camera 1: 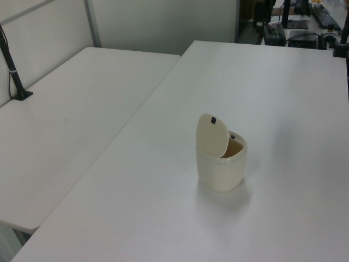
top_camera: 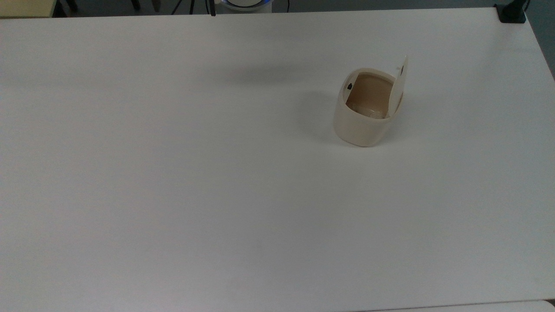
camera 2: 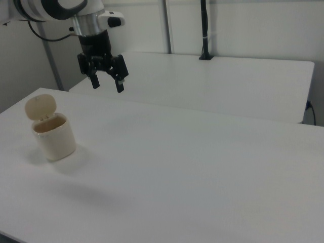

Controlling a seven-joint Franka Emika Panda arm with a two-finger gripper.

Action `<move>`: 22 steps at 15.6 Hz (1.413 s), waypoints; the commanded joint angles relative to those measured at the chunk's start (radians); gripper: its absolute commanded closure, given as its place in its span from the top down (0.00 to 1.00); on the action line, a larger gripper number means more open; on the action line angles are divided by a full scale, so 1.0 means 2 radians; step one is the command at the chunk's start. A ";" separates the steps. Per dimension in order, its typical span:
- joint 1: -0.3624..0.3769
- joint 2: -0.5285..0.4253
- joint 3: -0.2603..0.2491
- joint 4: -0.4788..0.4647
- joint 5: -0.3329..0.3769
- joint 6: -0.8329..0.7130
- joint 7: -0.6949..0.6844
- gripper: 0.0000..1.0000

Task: Close the trash bin
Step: 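Move the gripper from rest toward the cream trash bin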

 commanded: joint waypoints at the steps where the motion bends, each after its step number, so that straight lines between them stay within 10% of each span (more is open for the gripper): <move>1: 0.007 -0.009 -0.006 -0.008 0.002 0.002 0.000 1.00; 12: 0.006 -0.009 -0.007 -0.008 0.002 0.002 0.000 0.95; 22: 0.007 -0.008 -0.005 -0.008 0.002 0.003 -0.030 0.11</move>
